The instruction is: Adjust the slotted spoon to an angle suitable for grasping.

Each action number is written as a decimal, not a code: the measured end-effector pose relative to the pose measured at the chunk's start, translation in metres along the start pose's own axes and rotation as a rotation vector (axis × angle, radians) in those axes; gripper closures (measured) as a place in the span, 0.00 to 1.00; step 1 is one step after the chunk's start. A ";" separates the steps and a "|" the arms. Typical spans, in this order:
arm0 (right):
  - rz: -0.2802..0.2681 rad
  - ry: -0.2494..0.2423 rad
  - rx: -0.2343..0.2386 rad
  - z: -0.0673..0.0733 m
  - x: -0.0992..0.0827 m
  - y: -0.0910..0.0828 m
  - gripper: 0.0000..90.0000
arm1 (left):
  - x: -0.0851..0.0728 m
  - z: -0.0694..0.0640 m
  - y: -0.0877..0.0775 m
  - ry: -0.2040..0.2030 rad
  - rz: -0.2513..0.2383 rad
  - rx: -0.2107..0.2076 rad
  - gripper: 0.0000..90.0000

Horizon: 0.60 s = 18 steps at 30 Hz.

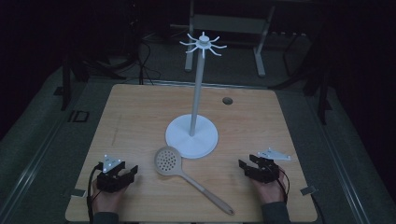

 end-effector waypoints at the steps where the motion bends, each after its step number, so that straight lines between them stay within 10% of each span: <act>1: -0.012 0.000 0.022 0.003 0.001 -0.003 0.42 | 0.000 0.000 0.000 0.002 0.002 0.001 0.49; 8: -0.050 -0.044 0.033 0.022 0.002 -0.022 0.40 | 0.000 -0.001 -0.001 0.004 -0.002 0.001 0.49; 18: -0.122 -0.058 -0.024 0.035 -0.008 -0.036 0.75 | 0.000 0.000 -0.001 0.000 -0.006 0.002 0.49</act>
Point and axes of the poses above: each handheld gripper's, and its own axes: y roughly forward along the jaws, x roughly out of its top, z roughly to its left, the point moved 4 cm from there along y, roughly forward along the jaws, and after that the axes turned 7 degrees about z, right-handed, at the moved point
